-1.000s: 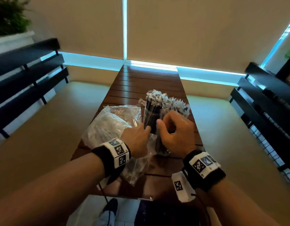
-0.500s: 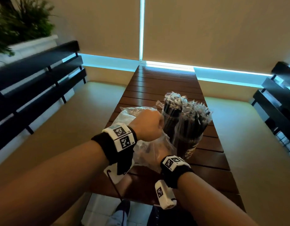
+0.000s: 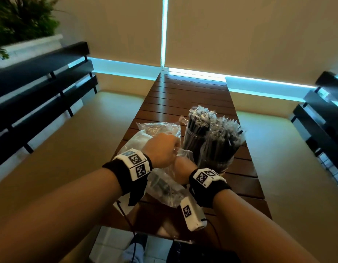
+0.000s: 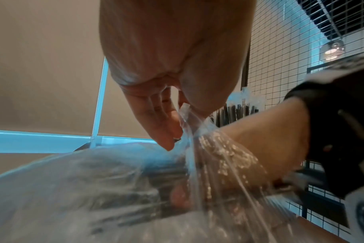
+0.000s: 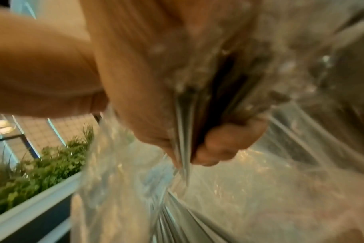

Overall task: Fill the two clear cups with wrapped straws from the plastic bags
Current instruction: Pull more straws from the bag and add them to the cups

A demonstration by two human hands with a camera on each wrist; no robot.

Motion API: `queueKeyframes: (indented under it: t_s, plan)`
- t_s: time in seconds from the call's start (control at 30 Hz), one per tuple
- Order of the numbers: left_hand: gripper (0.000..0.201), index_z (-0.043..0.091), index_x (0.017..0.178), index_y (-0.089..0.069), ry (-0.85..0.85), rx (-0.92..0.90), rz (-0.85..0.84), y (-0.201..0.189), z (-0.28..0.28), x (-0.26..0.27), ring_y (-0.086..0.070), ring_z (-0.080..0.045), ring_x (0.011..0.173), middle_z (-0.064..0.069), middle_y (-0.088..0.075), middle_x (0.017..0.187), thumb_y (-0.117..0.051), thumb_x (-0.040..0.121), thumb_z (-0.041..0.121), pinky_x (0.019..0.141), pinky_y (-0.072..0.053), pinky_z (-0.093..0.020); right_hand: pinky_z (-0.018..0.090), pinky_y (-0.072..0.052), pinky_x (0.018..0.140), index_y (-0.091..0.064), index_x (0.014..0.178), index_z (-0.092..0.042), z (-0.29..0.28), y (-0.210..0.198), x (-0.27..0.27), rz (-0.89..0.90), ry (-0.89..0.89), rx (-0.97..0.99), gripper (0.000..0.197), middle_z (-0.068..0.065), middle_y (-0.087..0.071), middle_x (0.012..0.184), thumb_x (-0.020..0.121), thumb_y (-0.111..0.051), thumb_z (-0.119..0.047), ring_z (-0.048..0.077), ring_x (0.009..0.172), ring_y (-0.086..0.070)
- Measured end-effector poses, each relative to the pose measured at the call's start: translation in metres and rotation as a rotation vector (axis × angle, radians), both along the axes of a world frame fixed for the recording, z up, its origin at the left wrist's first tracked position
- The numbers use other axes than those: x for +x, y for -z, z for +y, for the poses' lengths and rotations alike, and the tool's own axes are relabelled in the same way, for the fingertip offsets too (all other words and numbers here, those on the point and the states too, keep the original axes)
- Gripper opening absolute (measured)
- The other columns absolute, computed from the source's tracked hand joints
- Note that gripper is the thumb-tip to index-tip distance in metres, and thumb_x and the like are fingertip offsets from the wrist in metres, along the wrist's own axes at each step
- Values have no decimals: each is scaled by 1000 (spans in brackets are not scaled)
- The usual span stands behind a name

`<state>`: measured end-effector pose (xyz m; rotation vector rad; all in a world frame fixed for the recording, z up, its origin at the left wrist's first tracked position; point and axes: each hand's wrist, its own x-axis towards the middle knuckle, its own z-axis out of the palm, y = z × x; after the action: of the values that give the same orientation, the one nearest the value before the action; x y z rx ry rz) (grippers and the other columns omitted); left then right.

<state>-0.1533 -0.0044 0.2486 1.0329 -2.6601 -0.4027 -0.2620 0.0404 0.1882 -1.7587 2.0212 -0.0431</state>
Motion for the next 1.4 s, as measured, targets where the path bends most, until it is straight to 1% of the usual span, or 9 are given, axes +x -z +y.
queueKeyframes:
  t_s: [0.2, 0.37, 0.53, 0.77, 0.9, 1.0, 1.13, 1.27, 1.4]
  plan:
    - [17, 8, 95, -73, -70, 32, -28, 5, -3, -15, -64, -25, 87, -10, -72, 97, -58, 88, 5, 71, -48, -30, 28, -48, 61, -62, 100, -7, 28, -33, -27, -216, -6, 160, 14, 6, -69, 85, 91, -62, -17, 22, 75, -65]
    - [18, 8, 97, -75, -131, 45, -28, 9, -11, -25, -67, -31, 96, -14, -74, 101, -58, 92, 13, 79, -49, -32, 27, -42, 66, -62, 106, -14, 79, -82, -59, -22, -88, 152, 23, 11, -68, 105, 87, -72, -24, 25, 93, -64]
    - [22, 8, 97, -75, -171, 14, -93, 7, -16, -34, -68, -30, 99, -13, -74, 103, -54, 94, 16, 74, -44, -28, 29, -43, 73, -61, 114, -14, 131, -138, -93, 86, -93, 155, 26, 2, -63, 96, 90, -65, -23, 20, 86, -58]
    - [36, 11, 65, -62, -149, 108, -208, -6, -5, -34, -64, -27, 77, -9, -66, 77, -53, 89, 36, 60, -41, -31, 24, -48, 73, -55, 115, -18, 153, -203, -110, -249, 2, -312, 17, -6, -62, 91, 99, -57, -19, 8, 78, -59]
    - [38, 17, 86, -69, -134, 186, 219, -44, -1, -30, -65, -30, 96, -9, -72, 98, -41, 90, 43, 82, -48, -38, 34, -52, 66, -49, 121, -18, 122, -168, -96, -453, 107, -562, 22, 2, -61, 87, 100, -54, -18, 16, 69, -58]
    - [57, 18, 100, -67, -81, 698, 749, -82, 14, -25, -66, -27, 101, -10, -72, 107, -37, 95, 66, 95, -47, -43, 36, -47, 64, -48, 119, -17, 99, -137, -80, -468, 163, -678, 20, 3, -60, 83, 99, -52, -15, 18, 67, -55]
    - [60, 14, 109, -60, 40, 1064, 944, -118, 30, -32, -68, -24, 104, -12, -69, 113, -57, 76, 64, 97, -51, -41, 39, -44, 63, -43, 123, -15, 76, -111, -53, -360, 90, -767, 26, -9, -54, 79, 97, -49, -13, 18, 68, -54]
    - [32, 14, 78, -55, -236, 1005, 1221, -133, 34, -54, -53, -16, 59, -2, -53, 63, -77, 86, 35, 64, -49, -31, 36, -42, 64, -36, 116, -27, 67, -107, -28, -387, 2, -839, 29, -6, -56, 87, 94, -51, -16, 17, 71, -54]
    - [35, 19, 68, -47, -228, 727, 1405, -155, 34, -61, -43, -10, 40, 6, -42, 46, -72, 91, 27, 51, -43, -26, 30, -54, 85, -51, 128, -30, 78, -114, -34, -658, 97, -842, 50, -4, -63, 114, 90, -51, -63, 11, 102, -64]
